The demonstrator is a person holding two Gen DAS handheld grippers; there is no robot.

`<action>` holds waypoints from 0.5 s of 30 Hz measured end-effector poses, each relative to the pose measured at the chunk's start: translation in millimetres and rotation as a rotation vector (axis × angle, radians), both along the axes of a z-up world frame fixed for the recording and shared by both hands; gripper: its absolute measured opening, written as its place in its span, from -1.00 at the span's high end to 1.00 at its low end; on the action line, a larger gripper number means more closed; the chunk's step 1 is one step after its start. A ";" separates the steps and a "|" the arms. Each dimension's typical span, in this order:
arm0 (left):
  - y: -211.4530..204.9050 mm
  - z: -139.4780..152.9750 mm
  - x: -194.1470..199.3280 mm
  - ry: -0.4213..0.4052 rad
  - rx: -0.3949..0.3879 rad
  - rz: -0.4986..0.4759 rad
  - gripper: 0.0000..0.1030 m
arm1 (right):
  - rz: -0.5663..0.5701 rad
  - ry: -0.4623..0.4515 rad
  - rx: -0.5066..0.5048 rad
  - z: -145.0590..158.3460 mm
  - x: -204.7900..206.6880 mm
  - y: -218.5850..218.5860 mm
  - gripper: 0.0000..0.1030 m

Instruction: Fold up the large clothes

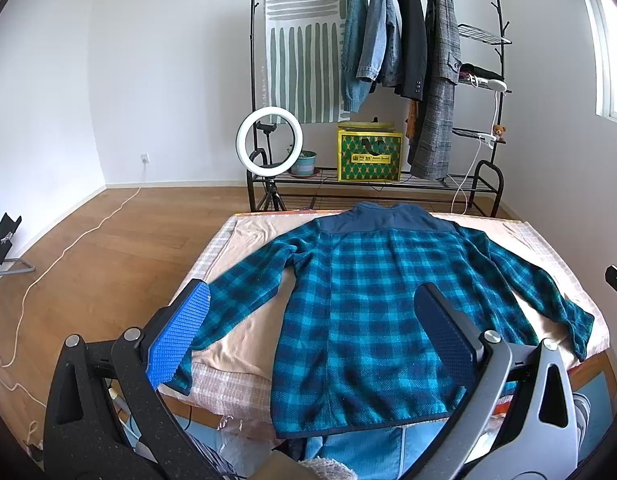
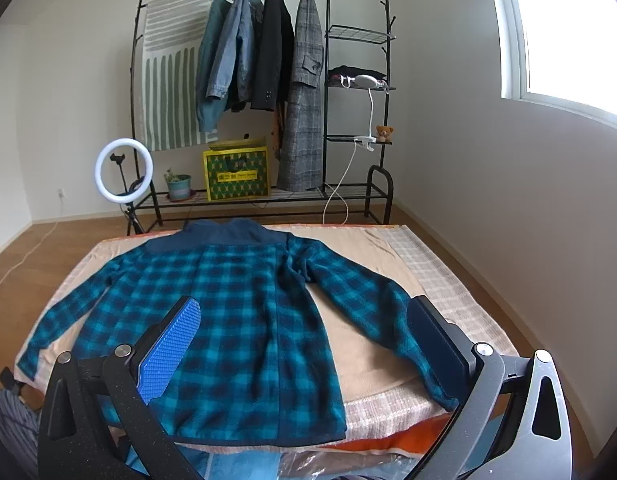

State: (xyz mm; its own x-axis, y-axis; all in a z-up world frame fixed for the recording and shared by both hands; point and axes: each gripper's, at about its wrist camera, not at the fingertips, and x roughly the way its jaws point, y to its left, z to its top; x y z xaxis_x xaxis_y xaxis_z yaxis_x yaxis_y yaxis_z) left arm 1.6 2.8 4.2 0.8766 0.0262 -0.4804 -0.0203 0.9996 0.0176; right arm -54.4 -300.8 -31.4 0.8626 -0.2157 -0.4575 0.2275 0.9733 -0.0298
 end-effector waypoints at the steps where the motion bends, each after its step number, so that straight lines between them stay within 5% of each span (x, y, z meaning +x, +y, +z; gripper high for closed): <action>1: 0.7 0.3 0.2 0.001 -0.001 0.000 -1.00 | -0.002 0.003 -0.002 -0.6 0.2 0.4 -0.99; 15: 1.7 -0.3 0.1 0.001 -0.004 -0.002 -1.00 | -0.003 0.008 -0.014 -1.4 -0.8 0.0 -0.99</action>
State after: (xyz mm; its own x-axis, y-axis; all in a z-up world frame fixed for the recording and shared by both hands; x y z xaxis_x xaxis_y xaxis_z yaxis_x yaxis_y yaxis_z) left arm 1.7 4.5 3.8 0.8763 0.0225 -0.4813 -0.0183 0.9997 0.0135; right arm -55.2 -300.8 -32.7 0.8581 -0.2248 -0.4616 0.2303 0.9721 -0.0454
